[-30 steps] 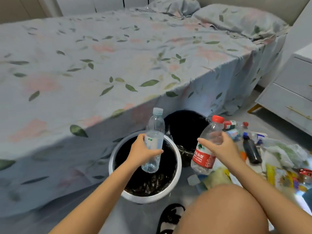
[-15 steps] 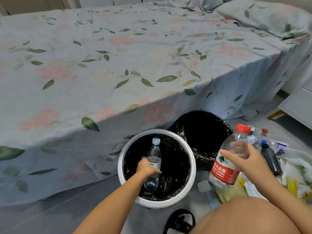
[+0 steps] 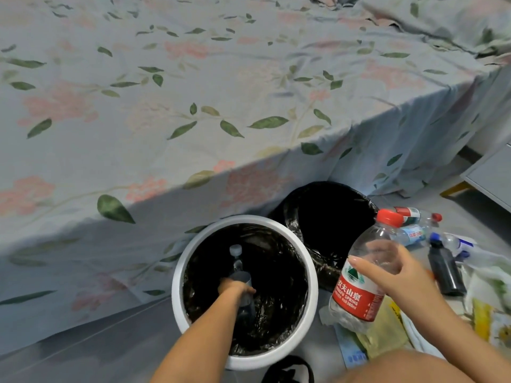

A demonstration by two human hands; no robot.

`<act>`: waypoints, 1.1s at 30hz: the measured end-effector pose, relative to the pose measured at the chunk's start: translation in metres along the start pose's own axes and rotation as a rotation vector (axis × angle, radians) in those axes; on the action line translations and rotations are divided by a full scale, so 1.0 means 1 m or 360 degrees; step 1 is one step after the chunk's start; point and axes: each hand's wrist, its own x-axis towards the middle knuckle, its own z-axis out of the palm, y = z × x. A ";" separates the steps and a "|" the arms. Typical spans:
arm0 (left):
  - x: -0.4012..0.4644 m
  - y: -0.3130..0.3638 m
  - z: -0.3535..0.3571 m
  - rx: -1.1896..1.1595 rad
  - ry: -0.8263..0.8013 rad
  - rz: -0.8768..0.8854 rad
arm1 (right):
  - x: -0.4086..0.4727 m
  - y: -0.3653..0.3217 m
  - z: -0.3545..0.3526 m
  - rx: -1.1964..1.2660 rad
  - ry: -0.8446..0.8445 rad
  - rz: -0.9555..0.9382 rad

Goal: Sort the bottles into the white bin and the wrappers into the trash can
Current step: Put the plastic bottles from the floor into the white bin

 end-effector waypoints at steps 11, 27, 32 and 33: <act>-0.072 0.026 -0.067 0.0506 -0.0040 0.0583 | 0.023 -0.006 0.059 -0.0162 -0.0201 -0.0148; -0.131 -0.027 -0.124 0.0375 -0.0003 0.1116 | 0.086 0.050 0.193 -0.0781 -0.0458 -0.0045; -0.139 -0.036 -0.127 0.0372 0.0017 0.1224 | 0.098 0.073 0.214 -0.1112 -0.0523 0.0362; -0.140 -0.037 -0.127 0.0372 0.0022 0.1237 | 0.099 0.075 0.218 -0.1173 -0.0559 0.0444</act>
